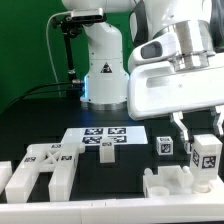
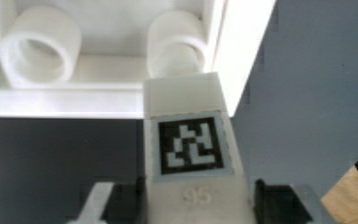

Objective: Assemble chair

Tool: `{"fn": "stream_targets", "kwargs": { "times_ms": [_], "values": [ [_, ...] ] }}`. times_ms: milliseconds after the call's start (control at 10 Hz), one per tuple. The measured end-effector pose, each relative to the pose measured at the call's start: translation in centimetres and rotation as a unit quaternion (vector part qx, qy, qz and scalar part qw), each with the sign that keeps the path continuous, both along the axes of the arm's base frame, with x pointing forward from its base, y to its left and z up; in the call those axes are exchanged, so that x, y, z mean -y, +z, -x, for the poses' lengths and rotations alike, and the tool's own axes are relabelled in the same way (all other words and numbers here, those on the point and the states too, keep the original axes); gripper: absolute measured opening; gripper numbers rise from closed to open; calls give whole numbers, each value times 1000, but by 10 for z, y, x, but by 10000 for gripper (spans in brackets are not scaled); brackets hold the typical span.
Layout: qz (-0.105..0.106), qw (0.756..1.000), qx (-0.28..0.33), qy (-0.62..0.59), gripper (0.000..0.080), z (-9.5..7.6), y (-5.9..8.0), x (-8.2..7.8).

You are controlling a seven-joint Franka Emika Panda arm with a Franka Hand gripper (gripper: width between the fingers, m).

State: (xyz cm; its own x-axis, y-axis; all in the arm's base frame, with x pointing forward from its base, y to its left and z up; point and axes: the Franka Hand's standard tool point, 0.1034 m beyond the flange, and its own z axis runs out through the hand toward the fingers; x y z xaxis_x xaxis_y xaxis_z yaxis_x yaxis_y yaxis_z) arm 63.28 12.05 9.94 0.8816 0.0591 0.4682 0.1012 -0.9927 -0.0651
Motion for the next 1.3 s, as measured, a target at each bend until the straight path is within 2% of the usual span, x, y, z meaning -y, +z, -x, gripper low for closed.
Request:
{"fn": "stream_targets", "kwargs": {
  "times_ms": [400, 800, 900, 1000, 1100, 1200, 1300],
  "values": [
    [-1, 1000, 14, -1, 285, 0, -9, -1],
    [2, 999, 36, 5, 285, 0, -10, 2],
    [3, 999, 36, 7, 357, 0, -10, 2],
    [4, 999, 36, 8, 534, 0, -10, 2],
    [5, 999, 36, 9, 534, 0, -10, 2],
    [6, 999, 37, 11, 627, 0, -10, 2],
    [6, 999, 37, 12, 643, 0, -10, 2]
  ]
}}
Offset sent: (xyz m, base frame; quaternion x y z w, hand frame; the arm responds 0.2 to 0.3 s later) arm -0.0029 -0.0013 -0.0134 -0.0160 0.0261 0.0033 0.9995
